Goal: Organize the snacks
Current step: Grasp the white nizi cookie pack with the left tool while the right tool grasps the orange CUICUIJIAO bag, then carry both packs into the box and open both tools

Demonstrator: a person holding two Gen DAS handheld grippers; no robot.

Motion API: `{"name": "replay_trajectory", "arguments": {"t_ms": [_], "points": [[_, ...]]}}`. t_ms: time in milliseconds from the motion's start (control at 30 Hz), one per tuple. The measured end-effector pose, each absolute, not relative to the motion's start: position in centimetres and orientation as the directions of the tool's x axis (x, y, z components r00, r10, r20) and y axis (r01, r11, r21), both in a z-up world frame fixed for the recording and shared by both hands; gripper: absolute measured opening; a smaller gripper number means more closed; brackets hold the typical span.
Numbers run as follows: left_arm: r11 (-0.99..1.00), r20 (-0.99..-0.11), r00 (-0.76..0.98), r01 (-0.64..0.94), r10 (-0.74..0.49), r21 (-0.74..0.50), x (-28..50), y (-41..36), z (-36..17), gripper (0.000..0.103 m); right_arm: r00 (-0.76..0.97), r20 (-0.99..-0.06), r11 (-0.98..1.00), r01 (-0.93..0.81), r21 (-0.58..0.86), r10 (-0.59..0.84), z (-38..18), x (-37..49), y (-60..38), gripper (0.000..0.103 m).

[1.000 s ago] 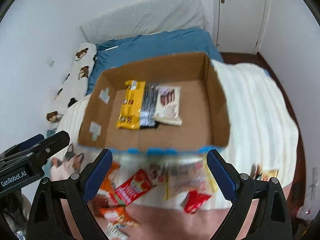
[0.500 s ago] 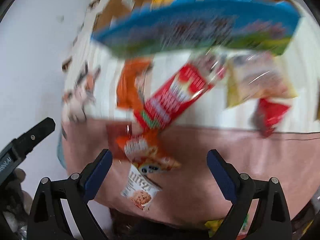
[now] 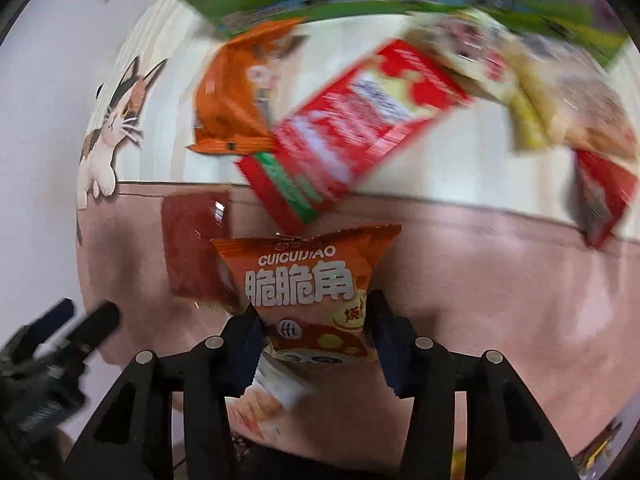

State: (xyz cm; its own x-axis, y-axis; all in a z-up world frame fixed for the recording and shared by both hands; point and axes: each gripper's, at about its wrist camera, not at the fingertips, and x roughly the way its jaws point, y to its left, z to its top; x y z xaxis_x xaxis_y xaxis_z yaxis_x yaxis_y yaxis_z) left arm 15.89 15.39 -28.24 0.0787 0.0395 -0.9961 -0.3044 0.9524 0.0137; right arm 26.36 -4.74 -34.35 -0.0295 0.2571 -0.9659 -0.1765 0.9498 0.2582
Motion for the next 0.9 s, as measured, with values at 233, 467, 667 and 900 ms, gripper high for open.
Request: {"name": "replay_trajectory", "arguments": {"t_ms": [233,467,667,900], "points": [[0.99,-0.991,-0.079,-0.105,-0.107,-0.098,14.0,9.7,-33.9,0.094,-0.139,-0.957,0.961,-0.075,0.267,0.255,-33.4,23.6,-12.6,0.052],[0.981,-0.979,-0.129,-0.135,-0.155,-0.138,14.0,8.8,-37.7,0.078,-0.215,-0.94,0.963,0.02,0.267,0.265,-36.8,22.5,-14.9,0.061],[0.96,-0.983,-0.074,-0.242,-0.167,-0.145,15.5,10.0,-36.7,0.07,-0.208,-0.931,0.954,0.082,0.29,0.301,-37.8,21.8,-15.1,0.067],[0.957,-0.99,-0.044,-0.266,-0.133,-0.117,16.7,7.7,-36.4,0.07,-0.203,-0.935,0.957,0.08,0.279,0.29,-37.9,20.4,-14.2,0.068]]}}
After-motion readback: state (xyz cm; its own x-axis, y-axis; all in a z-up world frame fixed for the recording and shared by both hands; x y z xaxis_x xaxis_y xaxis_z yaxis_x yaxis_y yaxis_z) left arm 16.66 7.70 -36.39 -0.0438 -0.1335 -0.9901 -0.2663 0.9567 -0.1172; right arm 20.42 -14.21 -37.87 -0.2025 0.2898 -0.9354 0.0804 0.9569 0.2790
